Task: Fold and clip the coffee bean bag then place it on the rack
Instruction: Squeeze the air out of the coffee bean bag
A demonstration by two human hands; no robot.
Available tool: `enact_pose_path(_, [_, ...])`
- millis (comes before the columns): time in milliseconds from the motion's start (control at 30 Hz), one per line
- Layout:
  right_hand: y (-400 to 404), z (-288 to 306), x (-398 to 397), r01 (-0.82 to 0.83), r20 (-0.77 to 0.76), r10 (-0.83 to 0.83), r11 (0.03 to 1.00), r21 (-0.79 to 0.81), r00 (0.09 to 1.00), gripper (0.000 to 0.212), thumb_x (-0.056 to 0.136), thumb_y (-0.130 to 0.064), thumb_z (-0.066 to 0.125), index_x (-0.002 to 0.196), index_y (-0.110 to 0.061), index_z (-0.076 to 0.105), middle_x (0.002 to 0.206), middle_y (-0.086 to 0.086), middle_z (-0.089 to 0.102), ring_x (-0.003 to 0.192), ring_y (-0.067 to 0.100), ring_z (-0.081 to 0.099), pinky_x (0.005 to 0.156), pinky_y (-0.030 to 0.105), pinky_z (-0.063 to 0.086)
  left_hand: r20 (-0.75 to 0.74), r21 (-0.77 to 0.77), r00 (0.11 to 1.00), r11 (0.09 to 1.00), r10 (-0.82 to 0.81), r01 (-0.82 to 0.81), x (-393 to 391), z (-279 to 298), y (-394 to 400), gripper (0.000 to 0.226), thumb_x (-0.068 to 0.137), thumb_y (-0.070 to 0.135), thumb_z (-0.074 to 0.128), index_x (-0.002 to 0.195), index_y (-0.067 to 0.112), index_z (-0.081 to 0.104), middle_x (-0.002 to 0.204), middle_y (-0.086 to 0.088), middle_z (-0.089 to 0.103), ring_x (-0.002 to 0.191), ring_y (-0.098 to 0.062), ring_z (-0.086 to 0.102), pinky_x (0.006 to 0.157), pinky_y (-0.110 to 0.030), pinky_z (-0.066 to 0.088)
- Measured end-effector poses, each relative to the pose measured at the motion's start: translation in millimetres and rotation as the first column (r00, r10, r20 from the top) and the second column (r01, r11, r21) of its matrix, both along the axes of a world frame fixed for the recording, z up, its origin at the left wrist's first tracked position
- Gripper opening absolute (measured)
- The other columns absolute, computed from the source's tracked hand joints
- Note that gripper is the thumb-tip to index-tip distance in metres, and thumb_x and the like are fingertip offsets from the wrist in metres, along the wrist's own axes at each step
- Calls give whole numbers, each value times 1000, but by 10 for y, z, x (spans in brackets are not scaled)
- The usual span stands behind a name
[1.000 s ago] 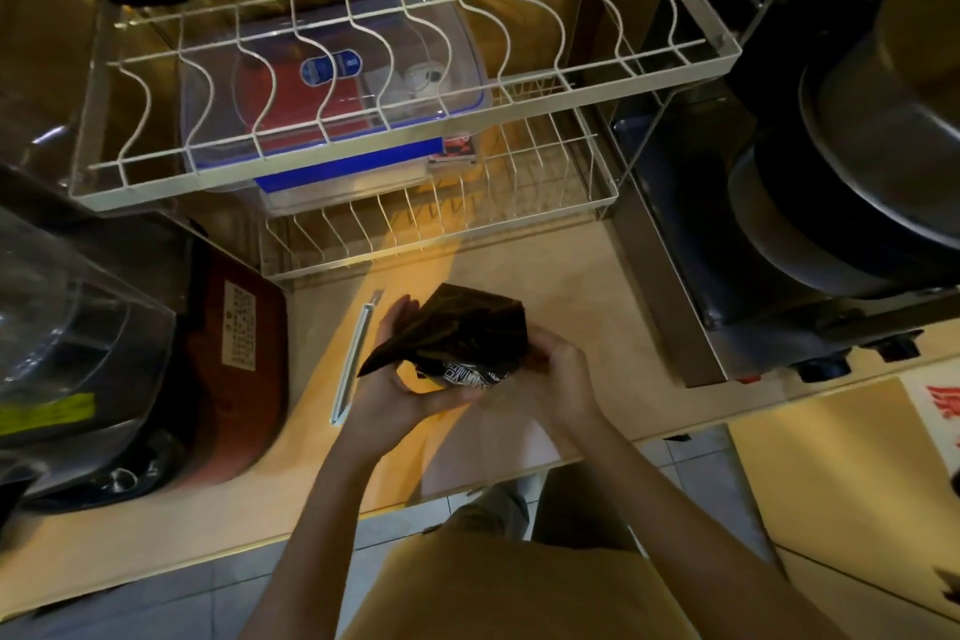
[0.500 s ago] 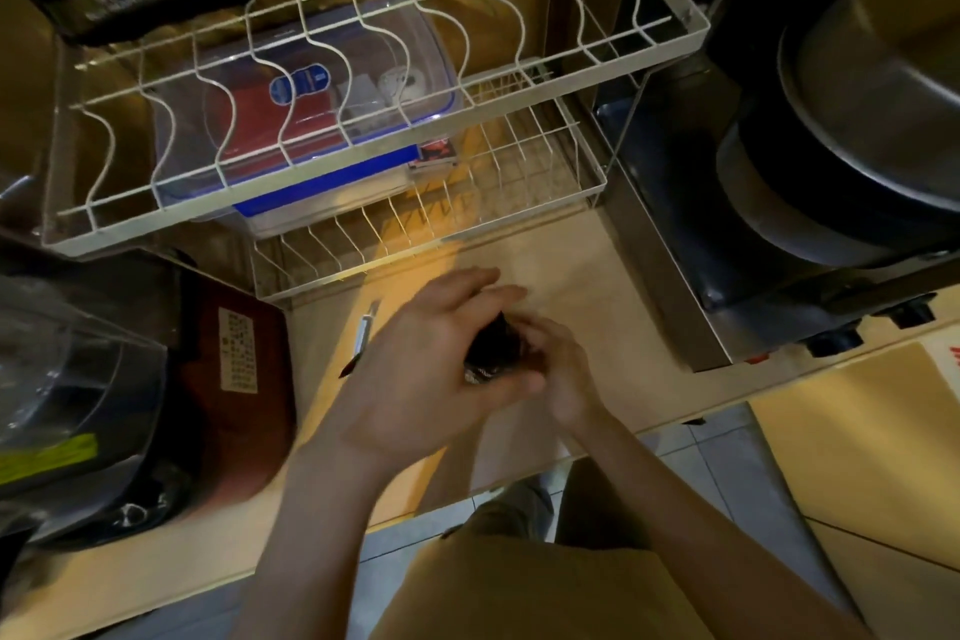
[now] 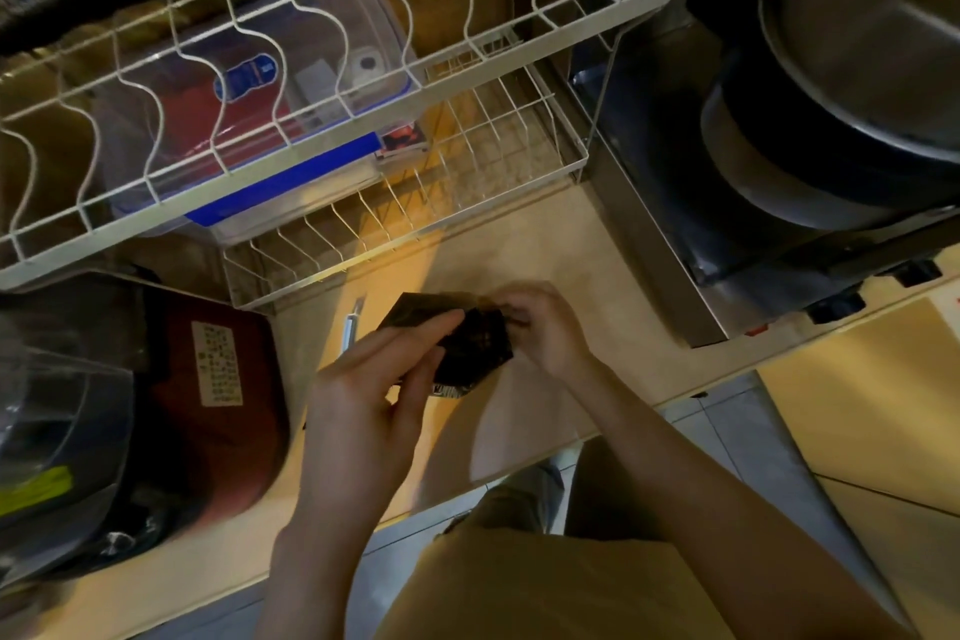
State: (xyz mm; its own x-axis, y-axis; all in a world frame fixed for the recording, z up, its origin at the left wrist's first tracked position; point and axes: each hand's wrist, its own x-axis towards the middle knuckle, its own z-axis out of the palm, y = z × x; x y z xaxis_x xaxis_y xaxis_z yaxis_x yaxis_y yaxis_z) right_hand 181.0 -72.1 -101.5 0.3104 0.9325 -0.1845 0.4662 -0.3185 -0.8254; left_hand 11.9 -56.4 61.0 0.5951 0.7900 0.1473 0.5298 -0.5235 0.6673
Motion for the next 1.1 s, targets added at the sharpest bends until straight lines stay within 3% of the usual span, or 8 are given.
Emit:
enact_pose_path(100, [56, -10, -22, -4, -45, 4, 1000, 10, 999, 38, 65, 16, 60, 93, -7, 71, 91, -3, 64, 104, 30, 53, 91, 41, 49, 24, -44, 999, 999, 34, -32, 18, 16, -37, 46, 79, 13, 59, 121, 27, 47, 98, 20, 58, 93, 21, 51, 79, 2, 40])
enact_pose_path(167, [87, -12, -29, 25, -5, -25, 999, -26, 1000, 30, 66, 11, 63, 86, -8, 73, 89, -2, 68, 102, 27, 52, 88, 30, 45, 47, -91, 996, 993, 74, -69, 32, 10, -53, 44, 76, 15, 61, 118, 25, 51, 97, 27, 54, 91, 29, 46, 78, 6, 36])
enact_pose_path(367, [109, -77, -57, 150, -36, -153, 987, -61, 988, 13, 66, 0, 71, 75, -9, 73, 89, 12, 69, 92, 20, 54, 79, 22, 42, 87, -82, 984, 986, 153, -146, 2, -23, -77, 20, 76, 25, 59, 96, 26, 63, 88, 20, 60, 83, 23, 54, 69, 3, 41])
enact_pose_path(500, [132, -29, -107, 248, -132, -257, 965, -81, 957, 13, 70, 1, 69, 77, -10, 72, 83, -2, 53, 85, 15, 53, 83, 23, 44, 158, -102, 956, 967, 248, -234, -45, 9, -85, 19, 74, 28, 58, 93, 26, 64, 87, 21, 61, 81, 19, 58, 67, 1, 43])
enact_pose_path(700, [279, 63, -70, 129, -150, -136, 990, -58, 979, 9, 70, 4, 66, 75, -2, 71, 70, 4, 62, 76, 20, 56, 77, 31, 47, 157, -112, 947, 958, 279, -263, -67, 51, -61, 20, 73, 20, 65, 92, 24, 64, 87, 19, 62, 78, 19, 58, 65, 1, 43])
enact_pose_path(833, [237, 56, 58, 80, -209, -103, 990, -116, 973, 17, 73, 7, 63, 85, -3, 70, 85, 10, 68, 81, 22, 62, 81, 34, 50, 154, -128, 948, 957, 279, -261, -60, 60, 2, 21, 75, 18, 63, 94, 25, 63, 87, 20, 62, 81, 18, 58, 66, 0, 44])
enact_pose_path(967, [-66, 73, 66, 229, -108, -236, 971, -74, 966, 20, 75, 4, 58, 83, -10, 70, 88, 5, 69, 84, 14, 60, 70, 10, 42, 170, -146, 938, 949, 302, -279, -27, 66, 50, 23, 75, 16, 61, 94, 29, 62, 82, 26, 62, 80, 19, 58, 65, 1, 43])
enact_pose_path(1100, [-276, 26, -123, 140, -87, -145, 988, -61, 986, 24, 69, 1, 67, 92, -8, 67, 96, 10, 63, 90, 20, 58, 81, 34, 49, 177, -184, 933, 942, 314, -282, 74, 52, 27, 24, 75, 16, 64, 92, 34, 62, 81, 34, 61, 80, 17, 59, 67, -1, 45])
